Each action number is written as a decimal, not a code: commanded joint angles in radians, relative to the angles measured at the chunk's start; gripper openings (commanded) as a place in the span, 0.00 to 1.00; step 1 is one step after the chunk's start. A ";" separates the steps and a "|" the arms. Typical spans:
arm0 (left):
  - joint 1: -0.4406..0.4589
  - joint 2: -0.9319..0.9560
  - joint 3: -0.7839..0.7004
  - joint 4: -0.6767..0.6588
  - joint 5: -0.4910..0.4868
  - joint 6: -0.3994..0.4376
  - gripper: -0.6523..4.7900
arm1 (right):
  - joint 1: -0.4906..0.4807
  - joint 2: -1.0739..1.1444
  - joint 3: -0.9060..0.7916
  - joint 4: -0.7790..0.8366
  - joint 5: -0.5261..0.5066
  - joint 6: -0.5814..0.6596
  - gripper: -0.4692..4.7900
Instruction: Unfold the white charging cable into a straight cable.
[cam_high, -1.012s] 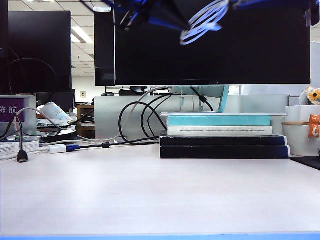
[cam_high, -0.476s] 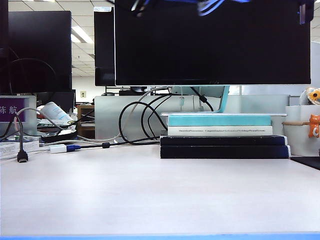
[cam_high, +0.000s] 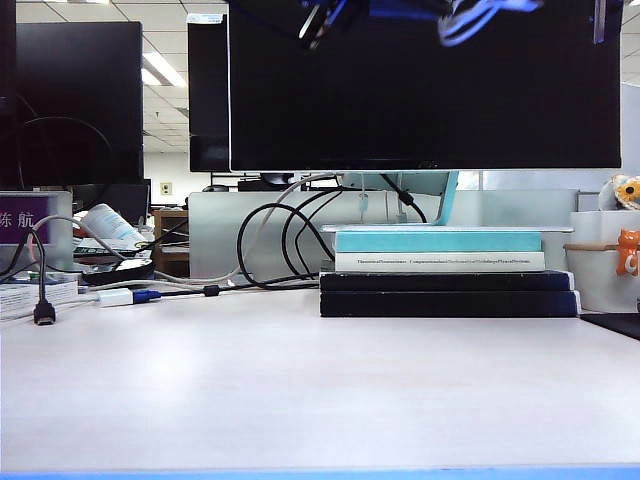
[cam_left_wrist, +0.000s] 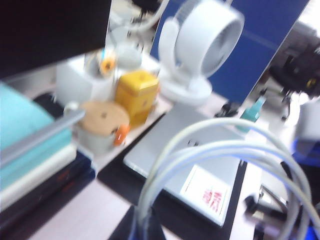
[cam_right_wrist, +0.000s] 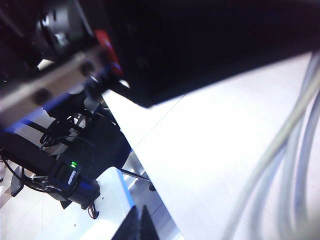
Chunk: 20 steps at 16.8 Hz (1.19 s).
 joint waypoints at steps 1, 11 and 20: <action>0.000 -0.005 0.005 0.038 0.001 -0.008 0.11 | 0.000 -0.002 -0.005 -0.003 -0.007 0.001 0.08; 0.061 -0.019 0.005 -0.156 -0.077 0.052 0.11 | 0.000 -0.039 0.014 -0.032 0.034 0.012 0.61; 0.065 -0.064 0.006 -0.077 0.103 -0.031 0.11 | 0.000 -0.010 0.012 -0.034 0.057 0.009 0.47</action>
